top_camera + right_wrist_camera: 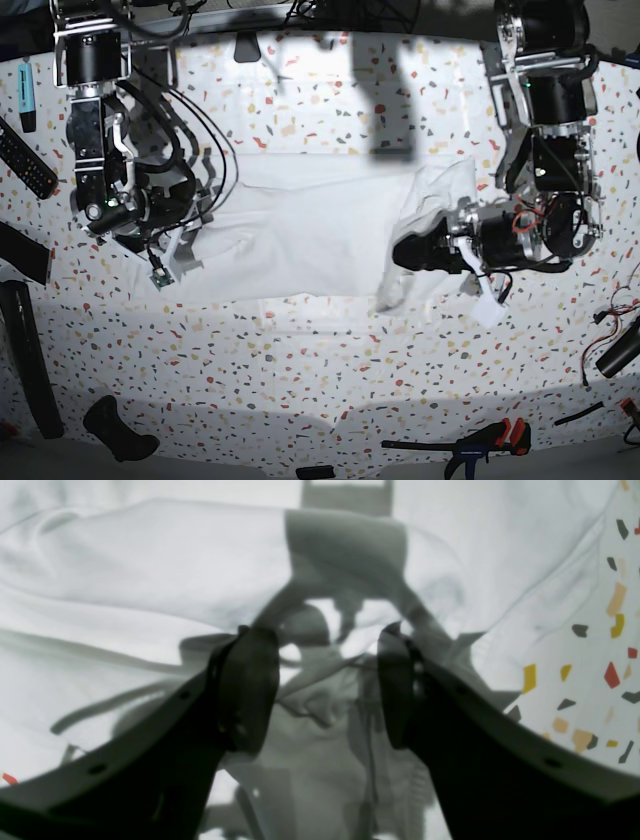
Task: Fold the T-shirt properly
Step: 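Lift the band end with the left gripper and fold it toward the right gripper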
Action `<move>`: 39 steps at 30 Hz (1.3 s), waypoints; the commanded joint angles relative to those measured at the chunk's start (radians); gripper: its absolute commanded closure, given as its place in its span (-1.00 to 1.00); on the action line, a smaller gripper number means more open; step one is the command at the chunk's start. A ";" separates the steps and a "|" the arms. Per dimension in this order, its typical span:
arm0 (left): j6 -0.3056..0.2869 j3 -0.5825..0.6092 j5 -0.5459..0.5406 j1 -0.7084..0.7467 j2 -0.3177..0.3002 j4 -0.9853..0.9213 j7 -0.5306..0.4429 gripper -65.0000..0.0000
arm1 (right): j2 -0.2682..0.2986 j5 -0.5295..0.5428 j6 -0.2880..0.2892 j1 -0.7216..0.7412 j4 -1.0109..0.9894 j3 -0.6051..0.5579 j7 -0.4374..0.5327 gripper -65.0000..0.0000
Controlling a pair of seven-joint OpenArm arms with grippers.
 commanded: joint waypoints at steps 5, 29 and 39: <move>-0.022 0.028 -0.141 0.019 0.028 0.019 -0.006 -0.05 | 0.016 -0.048 -0.016 0.003 0.001 0.004 0.025 -0.02; -0.021 0.082 -0.199 -0.032 0.003 0.085 0.022 -0.05 | 0.016 -0.047 -0.017 0.041 0.001 0.004 0.026 -0.02; -0.022 0.083 -0.137 0.114 -0.109 0.189 -0.006 -0.04 | 0.016 -0.047 -0.017 0.041 0.001 0.004 0.022 -0.02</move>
